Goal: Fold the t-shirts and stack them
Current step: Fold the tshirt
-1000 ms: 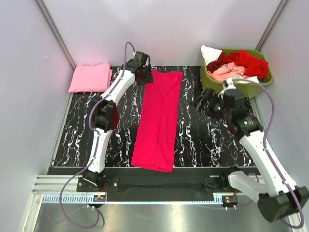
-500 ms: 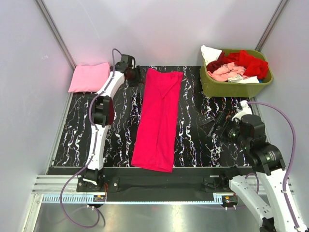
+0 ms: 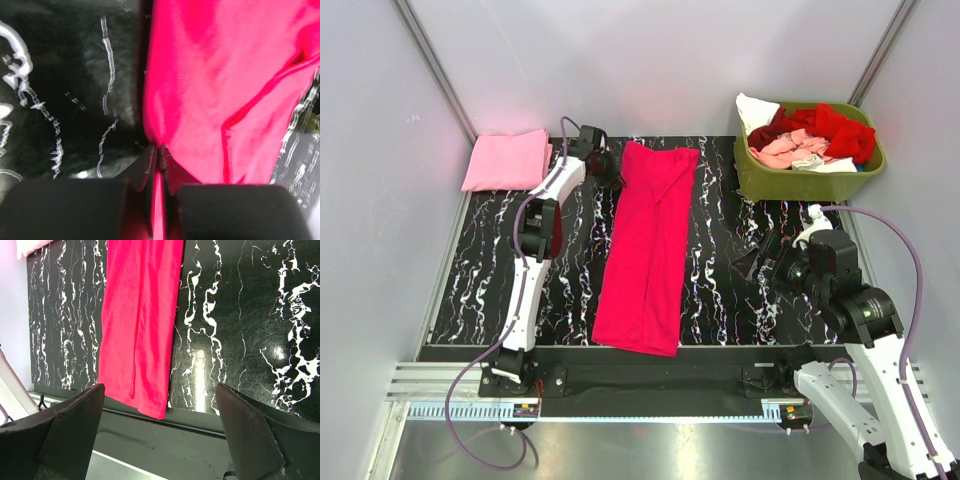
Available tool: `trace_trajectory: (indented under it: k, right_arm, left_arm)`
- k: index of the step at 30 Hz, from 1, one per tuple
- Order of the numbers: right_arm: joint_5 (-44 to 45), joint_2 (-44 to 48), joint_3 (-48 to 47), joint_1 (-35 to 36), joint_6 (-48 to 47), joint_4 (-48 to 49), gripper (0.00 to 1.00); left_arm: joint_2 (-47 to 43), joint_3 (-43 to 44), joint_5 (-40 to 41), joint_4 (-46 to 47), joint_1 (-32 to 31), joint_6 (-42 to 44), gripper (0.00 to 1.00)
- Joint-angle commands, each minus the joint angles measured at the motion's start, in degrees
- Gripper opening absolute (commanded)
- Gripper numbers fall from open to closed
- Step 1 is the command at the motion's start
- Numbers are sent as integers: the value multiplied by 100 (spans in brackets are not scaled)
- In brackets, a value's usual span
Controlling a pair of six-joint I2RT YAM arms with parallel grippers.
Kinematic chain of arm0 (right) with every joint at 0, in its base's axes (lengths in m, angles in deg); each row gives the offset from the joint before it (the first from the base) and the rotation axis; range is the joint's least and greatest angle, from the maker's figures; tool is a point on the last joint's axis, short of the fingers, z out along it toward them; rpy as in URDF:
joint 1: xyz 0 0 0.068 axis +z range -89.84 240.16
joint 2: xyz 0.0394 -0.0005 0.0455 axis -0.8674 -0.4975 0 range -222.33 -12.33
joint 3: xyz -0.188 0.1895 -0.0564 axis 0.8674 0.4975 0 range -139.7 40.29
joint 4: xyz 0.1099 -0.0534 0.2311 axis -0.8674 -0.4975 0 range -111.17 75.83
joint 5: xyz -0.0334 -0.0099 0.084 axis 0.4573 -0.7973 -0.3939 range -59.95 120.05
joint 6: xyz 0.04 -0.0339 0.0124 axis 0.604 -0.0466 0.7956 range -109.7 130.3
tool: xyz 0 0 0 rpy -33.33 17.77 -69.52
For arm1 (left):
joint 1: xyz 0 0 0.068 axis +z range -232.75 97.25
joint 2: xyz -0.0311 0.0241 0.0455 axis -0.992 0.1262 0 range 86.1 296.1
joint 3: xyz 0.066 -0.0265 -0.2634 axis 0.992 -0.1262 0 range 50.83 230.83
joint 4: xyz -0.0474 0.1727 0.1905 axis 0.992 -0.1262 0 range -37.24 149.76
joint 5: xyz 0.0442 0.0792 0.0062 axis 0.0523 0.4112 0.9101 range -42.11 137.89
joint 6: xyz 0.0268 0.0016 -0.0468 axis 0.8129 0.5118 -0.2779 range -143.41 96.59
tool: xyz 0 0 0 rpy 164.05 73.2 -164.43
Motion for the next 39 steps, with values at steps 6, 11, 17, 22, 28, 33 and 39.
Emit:
trace_trajectory:
  k: [6, 11, 17, 22, 28, 33, 39]
  right_arm:
    - [-69, -61, 83, 28, -41, 69, 100]
    - [-122, -272, 162, 28, -50, 166, 100]
    - [-245, -482, 373, 36, -6, 342, 100]
    - [-508, -816, 698, 28, 47, 745, 100]
    - [-886, -1799, 857, 71, 126, 1028, 100]
    - [-912, -2617, 1390, 615, 642, 1193, 93]
    - [-1061, -3012, 1788, 1846, 1513, 2090, 67]
  left_arm:
    - [-308, -618, 621, 182, 272, -327, 0]
    - [-537, -952, 850, 112, 562, -450, 0]
    - [-792, -1357, 939, 200, 694, -459, 0]
    - [-1081, -1278, 771, 16, 721, -205, 51]
    - [-2074, -1347, 1086, -808, 730, 436, 65]
    - [-3906, -2935, 1281, -917, 730, 561, 63]
    - [-6297, -6170, 1325, -468, 599, 219, 61]
